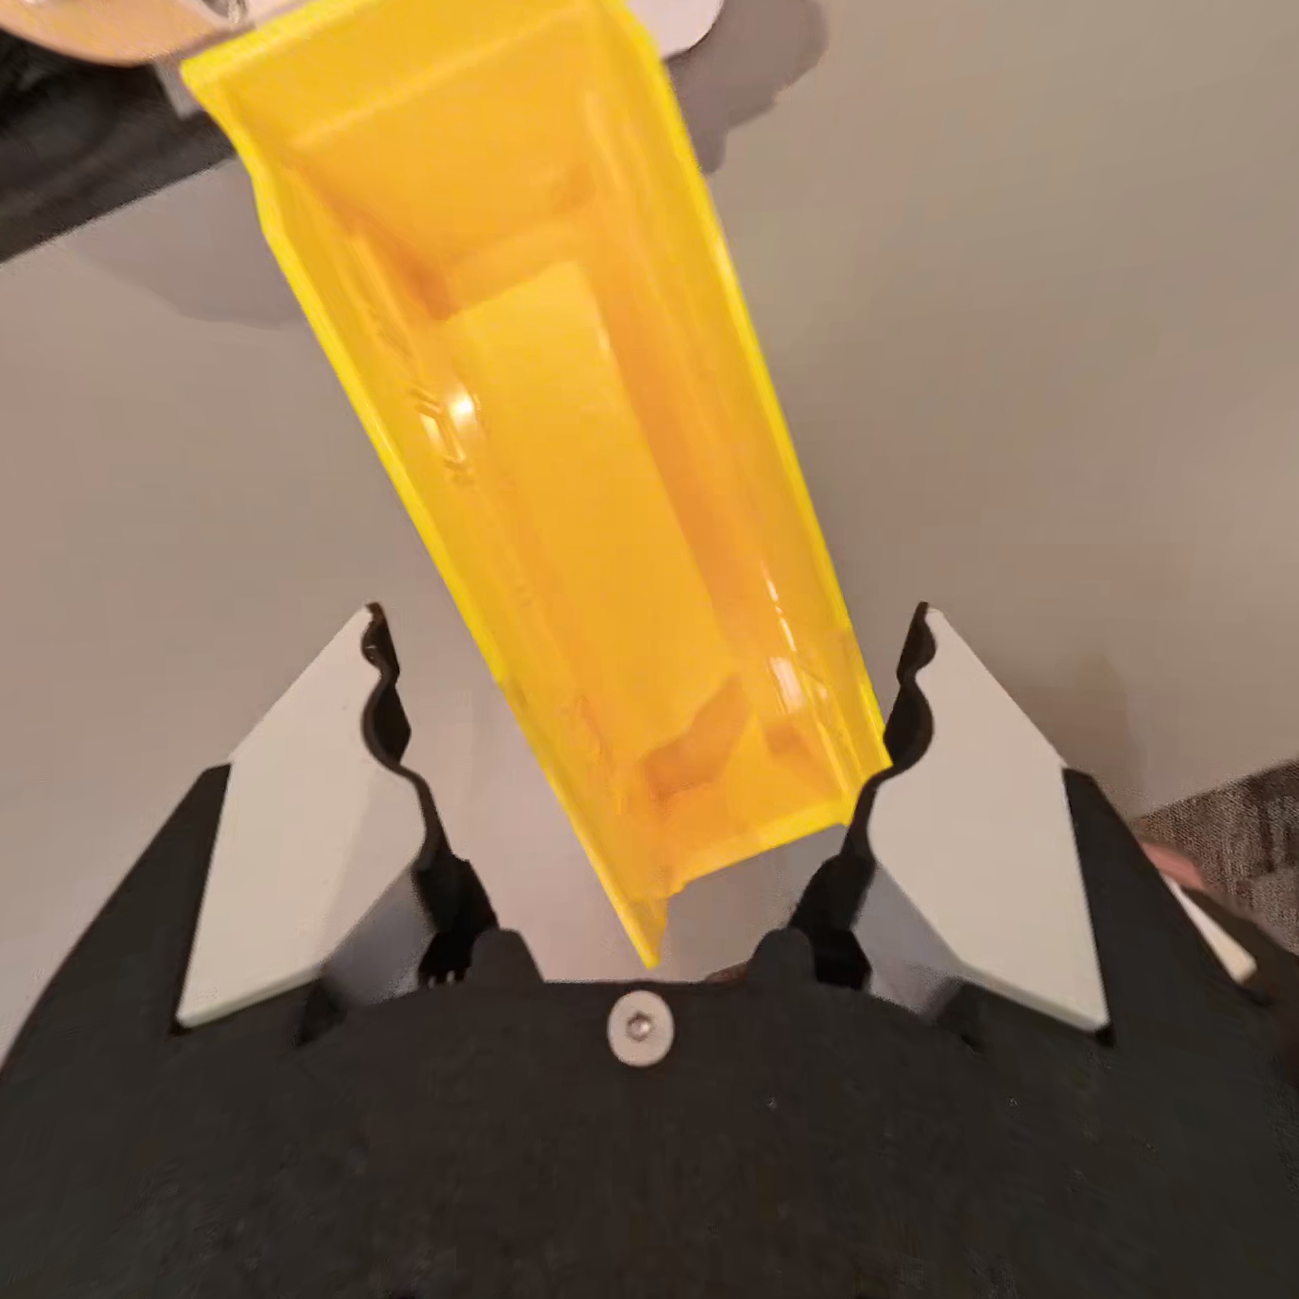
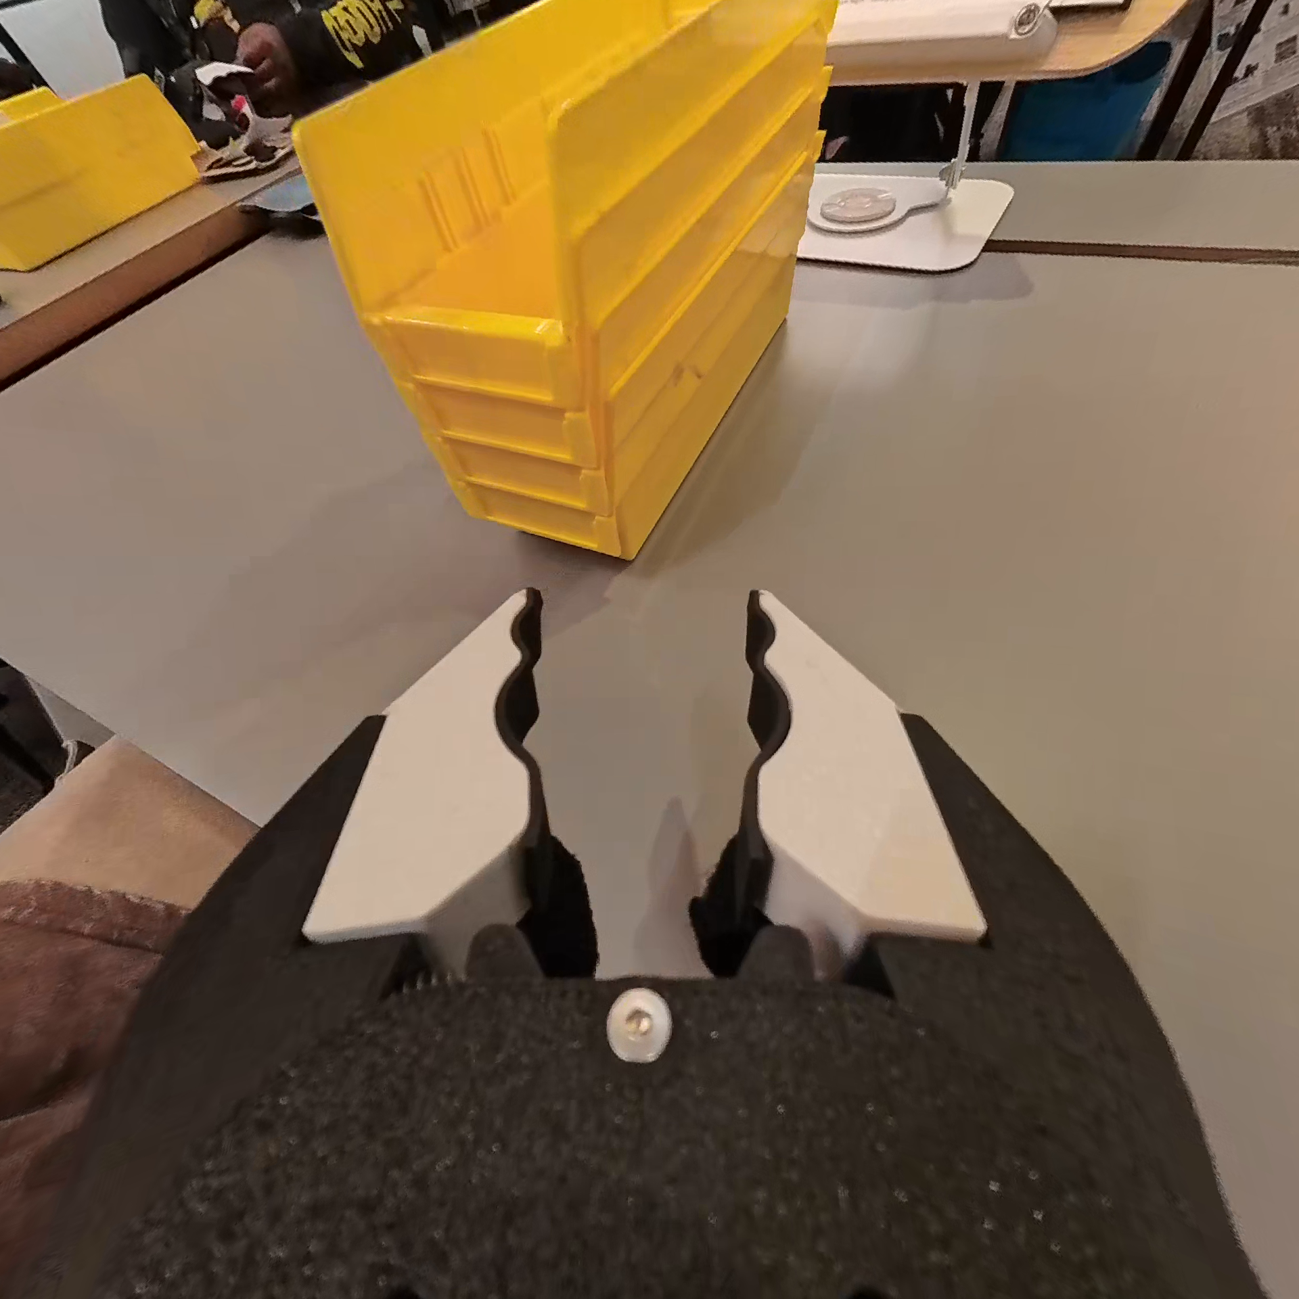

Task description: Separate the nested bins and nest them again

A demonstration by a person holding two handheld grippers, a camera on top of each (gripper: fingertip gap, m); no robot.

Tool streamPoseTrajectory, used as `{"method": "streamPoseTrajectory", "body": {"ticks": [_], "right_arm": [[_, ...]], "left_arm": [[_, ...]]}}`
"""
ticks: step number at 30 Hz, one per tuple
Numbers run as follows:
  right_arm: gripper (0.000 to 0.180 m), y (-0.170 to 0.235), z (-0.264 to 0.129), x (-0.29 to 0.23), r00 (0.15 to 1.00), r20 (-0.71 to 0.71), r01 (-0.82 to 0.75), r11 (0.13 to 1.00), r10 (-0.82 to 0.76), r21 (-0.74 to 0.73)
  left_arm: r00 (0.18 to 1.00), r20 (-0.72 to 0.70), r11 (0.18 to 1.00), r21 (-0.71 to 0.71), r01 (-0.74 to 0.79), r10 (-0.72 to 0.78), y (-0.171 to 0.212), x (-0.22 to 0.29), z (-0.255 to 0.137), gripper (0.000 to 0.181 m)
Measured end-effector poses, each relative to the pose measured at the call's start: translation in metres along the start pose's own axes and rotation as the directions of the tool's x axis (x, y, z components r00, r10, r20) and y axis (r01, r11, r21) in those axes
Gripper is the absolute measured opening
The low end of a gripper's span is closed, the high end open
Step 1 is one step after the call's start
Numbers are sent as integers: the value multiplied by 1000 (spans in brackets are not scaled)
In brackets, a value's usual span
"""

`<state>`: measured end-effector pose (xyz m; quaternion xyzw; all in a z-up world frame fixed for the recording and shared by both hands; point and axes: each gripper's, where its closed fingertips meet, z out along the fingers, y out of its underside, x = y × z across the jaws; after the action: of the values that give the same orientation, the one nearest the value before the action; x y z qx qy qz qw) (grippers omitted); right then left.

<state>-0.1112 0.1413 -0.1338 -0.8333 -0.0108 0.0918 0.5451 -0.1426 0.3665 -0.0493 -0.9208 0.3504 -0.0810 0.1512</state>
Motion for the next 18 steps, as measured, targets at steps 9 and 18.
{"method": "streamPoseTrajectory", "body": {"ticks": [9,18], "right_arm": [[56,-7,-8,17,998,0,-70,997,70,32],[55,-8,-5,10,998,15,-59,998,58,24]], "left_arm": [[984,133,967,-210,147,-121,0,-5,32,115],[975,173,959,-224,173,-136,0,-7,29,93]]}}
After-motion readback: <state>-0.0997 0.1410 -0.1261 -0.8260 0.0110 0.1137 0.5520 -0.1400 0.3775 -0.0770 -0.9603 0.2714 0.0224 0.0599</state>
